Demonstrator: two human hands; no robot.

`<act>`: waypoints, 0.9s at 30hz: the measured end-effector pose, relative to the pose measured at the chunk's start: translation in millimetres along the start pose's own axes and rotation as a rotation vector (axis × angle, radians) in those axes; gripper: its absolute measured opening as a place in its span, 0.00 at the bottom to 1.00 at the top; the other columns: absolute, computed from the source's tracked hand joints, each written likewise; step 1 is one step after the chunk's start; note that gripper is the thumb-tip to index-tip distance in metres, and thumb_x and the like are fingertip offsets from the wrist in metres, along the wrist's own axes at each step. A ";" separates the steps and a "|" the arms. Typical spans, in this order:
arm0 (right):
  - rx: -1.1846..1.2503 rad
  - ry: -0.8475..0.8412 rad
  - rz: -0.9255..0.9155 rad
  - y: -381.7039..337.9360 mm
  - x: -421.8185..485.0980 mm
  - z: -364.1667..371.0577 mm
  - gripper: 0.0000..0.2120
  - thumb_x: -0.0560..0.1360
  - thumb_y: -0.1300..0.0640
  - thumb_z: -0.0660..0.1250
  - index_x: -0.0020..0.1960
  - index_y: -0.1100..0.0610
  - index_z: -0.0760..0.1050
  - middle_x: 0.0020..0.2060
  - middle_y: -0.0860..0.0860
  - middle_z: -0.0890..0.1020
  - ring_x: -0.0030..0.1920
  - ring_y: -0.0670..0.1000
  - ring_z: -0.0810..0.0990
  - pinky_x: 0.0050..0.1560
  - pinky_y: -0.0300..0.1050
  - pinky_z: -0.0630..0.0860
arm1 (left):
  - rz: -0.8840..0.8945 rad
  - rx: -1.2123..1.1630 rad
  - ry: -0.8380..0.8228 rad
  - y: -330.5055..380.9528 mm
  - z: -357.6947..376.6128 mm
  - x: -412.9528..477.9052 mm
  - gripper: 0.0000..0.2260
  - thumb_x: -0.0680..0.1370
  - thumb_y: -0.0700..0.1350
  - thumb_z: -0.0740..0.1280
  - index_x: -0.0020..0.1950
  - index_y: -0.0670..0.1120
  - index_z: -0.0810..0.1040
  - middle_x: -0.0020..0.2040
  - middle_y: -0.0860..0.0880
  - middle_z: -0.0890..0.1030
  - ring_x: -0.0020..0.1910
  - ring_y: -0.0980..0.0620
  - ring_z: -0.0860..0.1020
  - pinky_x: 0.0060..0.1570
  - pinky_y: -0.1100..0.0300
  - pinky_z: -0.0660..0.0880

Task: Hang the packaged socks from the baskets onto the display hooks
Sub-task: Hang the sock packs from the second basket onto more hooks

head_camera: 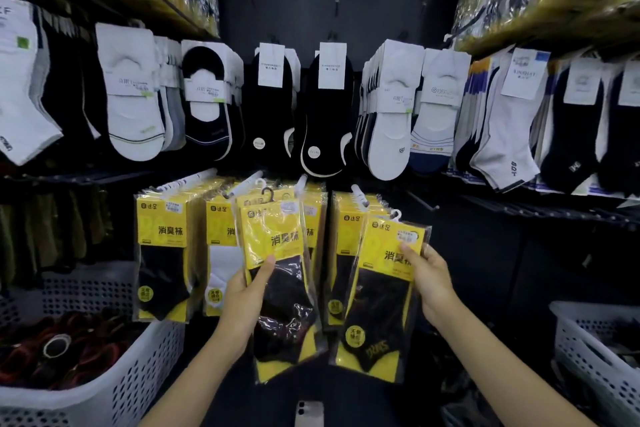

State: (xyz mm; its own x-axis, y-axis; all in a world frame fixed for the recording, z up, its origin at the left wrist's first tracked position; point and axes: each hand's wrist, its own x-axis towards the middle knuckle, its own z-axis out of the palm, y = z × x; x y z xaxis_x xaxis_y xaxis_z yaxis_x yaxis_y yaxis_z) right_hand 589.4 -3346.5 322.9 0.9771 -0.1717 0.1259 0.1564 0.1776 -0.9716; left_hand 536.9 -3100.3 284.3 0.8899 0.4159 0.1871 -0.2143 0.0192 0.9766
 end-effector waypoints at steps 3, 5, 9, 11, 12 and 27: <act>-0.089 -0.045 -0.087 -5.4 20.2 9.6 0.06 0.79 0.60 0.62 0.55 0.55 0.75 0.50 0.51 0.82 0.48 0.48 0.81 0.45 0.40 0.77 | -0.006 -0.002 0.056 3.1 -8.2 11.9 0.14 0.76 0.58 0.64 0.51 0.49 0.70 0.38 0.60 0.66 0.44 0.58 0.68 0.56 0.55 0.63; -0.124 -0.124 -0.122 -3.8 28.7 19.3 0.05 0.79 0.60 0.63 0.52 0.54 0.75 0.50 0.52 0.82 0.49 0.48 0.82 0.46 0.38 0.78 | 0.000 -0.003 0.077 2.4 -12.2 17.3 0.28 0.76 0.59 0.64 0.69 0.44 0.66 0.40 0.60 0.66 0.52 0.55 0.66 0.60 0.53 0.63; -0.152 -0.135 -0.087 8.2 48.0 35.2 0.07 0.79 0.61 0.63 0.56 0.58 0.75 0.52 0.55 0.82 0.50 0.51 0.82 0.49 0.42 0.78 | -0.021 0.010 0.070 -1.3 -15.1 23.8 0.32 0.75 0.60 0.64 0.71 0.40 0.63 0.40 0.58 0.66 0.46 0.56 0.67 0.54 0.55 0.61; -0.156 -0.059 -0.060 14.6 59.9 40.6 0.08 0.78 0.59 0.65 0.56 0.60 0.75 0.52 0.56 0.82 0.48 0.52 0.81 0.46 0.42 0.77 | -0.012 0.003 0.048 -2.6 -14.3 24.9 0.32 0.74 0.61 0.64 0.70 0.43 0.65 0.46 0.59 0.70 0.51 0.54 0.68 0.55 0.55 0.62; -0.172 0.010 -0.043 17.7 65.4 42.9 0.10 0.76 0.57 0.68 0.55 0.60 0.74 0.50 0.56 0.82 0.47 0.52 0.81 0.45 0.42 0.77 | -0.016 0.000 0.037 -2.8 -13.3 25.1 0.32 0.74 0.62 0.64 0.71 0.44 0.65 0.51 0.57 0.71 0.55 0.53 0.68 0.56 0.55 0.63; -0.124 -0.205 -0.020 13.8 -4.5 48.5 0.12 0.78 0.49 0.63 0.57 0.55 0.75 0.50 0.52 0.81 0.50 0.50 0.81 0.48 0.43 0.80 | 0.053 0.080 -0.019 12.0 24.8 -2.4 0.13 0.68 0.55 0.74 0.38 0.48 0.76 0.31 0.55 0.77 0.35 0.58 0.76 0.33 0.67 0.66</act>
State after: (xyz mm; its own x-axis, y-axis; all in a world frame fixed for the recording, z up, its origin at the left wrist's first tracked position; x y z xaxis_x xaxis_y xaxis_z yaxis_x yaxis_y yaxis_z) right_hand 594.1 -3296.3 318.6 0.9849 0.0288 0.1710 0.1693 0.0536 -0.9841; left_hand 542.1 -3123.6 298.2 0.8857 0.3971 0.2404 -0.2293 -0.0759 0.9704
